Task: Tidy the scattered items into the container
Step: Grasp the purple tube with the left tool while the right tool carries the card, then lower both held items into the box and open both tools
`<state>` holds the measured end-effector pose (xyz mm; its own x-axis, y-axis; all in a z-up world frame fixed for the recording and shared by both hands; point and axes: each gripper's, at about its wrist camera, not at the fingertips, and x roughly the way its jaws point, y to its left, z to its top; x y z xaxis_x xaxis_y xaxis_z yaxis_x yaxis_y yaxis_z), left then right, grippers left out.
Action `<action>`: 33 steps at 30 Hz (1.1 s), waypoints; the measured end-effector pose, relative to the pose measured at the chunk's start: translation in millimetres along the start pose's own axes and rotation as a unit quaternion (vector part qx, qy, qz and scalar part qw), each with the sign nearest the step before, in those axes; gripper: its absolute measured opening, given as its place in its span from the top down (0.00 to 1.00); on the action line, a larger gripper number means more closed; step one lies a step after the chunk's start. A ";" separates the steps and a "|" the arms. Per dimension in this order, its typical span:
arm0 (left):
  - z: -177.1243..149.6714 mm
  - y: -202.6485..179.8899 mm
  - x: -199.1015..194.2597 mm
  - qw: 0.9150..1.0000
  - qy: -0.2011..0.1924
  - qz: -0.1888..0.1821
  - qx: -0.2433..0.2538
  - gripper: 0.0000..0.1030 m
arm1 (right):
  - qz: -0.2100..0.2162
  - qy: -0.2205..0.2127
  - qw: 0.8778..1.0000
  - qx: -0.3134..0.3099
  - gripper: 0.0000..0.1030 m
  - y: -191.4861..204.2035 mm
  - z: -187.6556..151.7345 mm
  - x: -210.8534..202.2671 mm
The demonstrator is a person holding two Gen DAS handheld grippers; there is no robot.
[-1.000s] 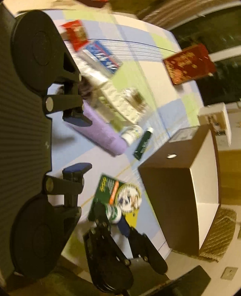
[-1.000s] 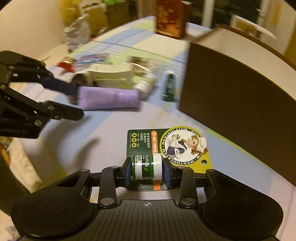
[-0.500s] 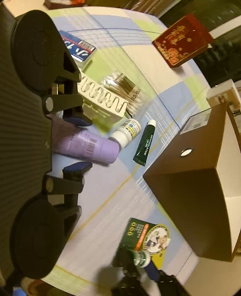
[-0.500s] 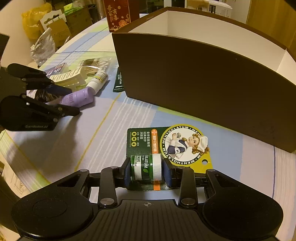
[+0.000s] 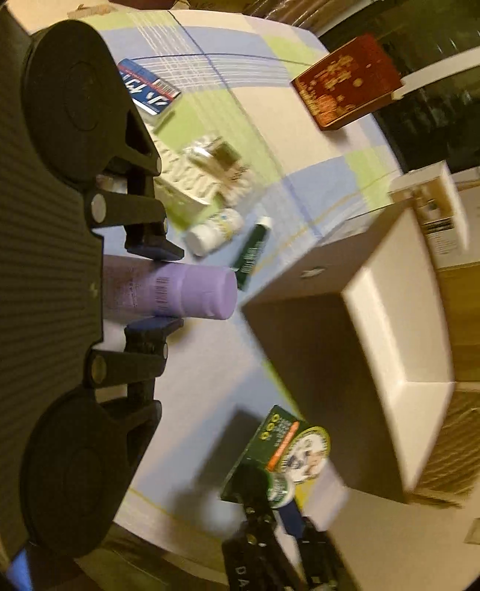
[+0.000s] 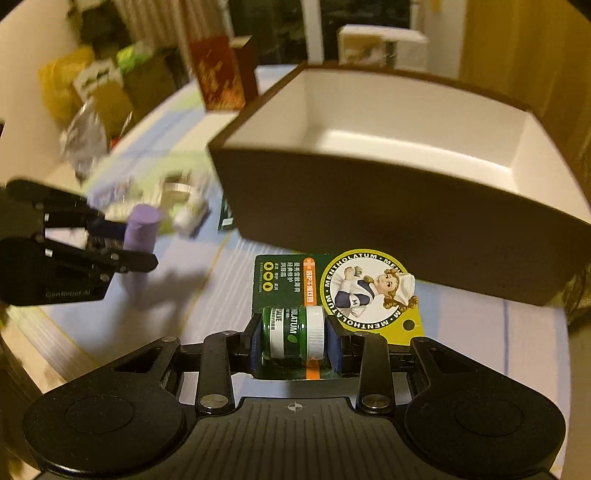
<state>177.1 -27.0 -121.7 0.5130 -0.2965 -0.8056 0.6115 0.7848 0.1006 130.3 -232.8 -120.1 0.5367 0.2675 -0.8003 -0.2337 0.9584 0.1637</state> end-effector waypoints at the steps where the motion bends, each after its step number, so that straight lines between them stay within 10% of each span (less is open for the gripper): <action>1: 4.9 -1.4 -6.1 1.000 -0.010 -0.003 -0.004 0.74 | 0.003 -0.007 1.000 0.009 0.64 -3.8 1.0 -7.1; 20: 137.5 -7.0 -45.1 0.985 -0.167 -0.003 -0.033 0.74 | -0.046 -0.200 0.977 0.057 0.64 -67.4 86.3 -74.8; 33: 176.2 -7.9 70.0 0.992 -0.081 -0.020 -0.099 0.74 | -0.068 -0.130 0.984 0.098 0.64 -117.5 117.6 4.2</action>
<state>314.3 -149.9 -76.0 0.5911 -0.4004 -0.7002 0.5109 0.8576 -0.0591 255.5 -332.6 -74.9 0.7472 0.1274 -0.6523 0.0023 0.9809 0.1943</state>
